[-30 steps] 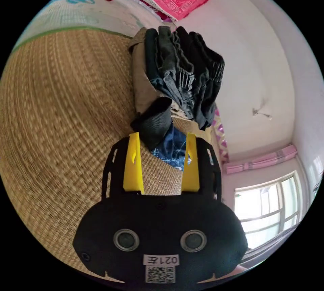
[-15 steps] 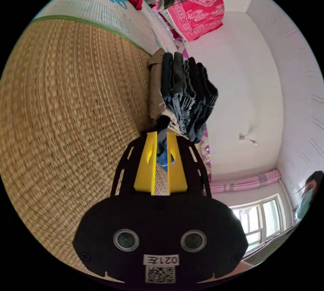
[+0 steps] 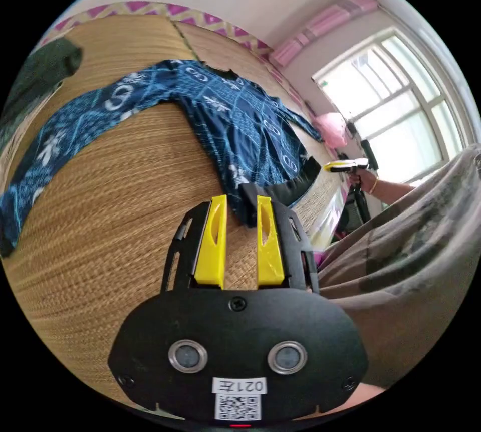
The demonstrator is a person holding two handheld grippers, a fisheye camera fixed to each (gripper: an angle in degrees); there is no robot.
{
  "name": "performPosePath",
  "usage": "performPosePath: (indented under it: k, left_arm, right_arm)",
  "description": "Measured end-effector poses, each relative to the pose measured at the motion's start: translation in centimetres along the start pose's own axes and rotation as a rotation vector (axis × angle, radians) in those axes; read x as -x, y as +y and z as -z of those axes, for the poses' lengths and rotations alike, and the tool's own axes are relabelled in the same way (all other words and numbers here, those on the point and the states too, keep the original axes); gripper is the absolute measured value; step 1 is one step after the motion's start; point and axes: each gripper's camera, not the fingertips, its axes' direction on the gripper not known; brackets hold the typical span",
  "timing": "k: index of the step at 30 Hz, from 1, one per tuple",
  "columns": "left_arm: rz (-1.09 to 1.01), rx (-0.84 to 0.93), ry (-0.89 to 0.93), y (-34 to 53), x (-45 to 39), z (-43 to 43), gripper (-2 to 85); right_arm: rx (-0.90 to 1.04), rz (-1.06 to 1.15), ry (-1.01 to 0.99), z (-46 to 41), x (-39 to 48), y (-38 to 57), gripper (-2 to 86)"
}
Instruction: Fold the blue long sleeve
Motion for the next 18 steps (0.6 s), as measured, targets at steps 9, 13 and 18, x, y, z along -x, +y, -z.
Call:
performPosePath:
  k: [9, 13, 18]
  left_arm:
    - [-0.006, 0.286, 0.026, -7.6, -3.0, -8.9, 9.6]
    - [-0.034, 0.277, 0.187, -4.8, -5.5, -6.6, 4.5]
    - [0.029, 0.382, 0.179, -0.5, -7.7, -6.7, -0.2]
  right_arm:
    - [0.174, 0.294, -0.352, -4.0, -4.3, -8.2, 5.0]
    - [0.313, 0.518, -0.456, -4.0, -4.3, -5.2, 2.3]
    - [0.294, 0.488, -0.34, -3.5, -8.2, -0.6, 1.8]
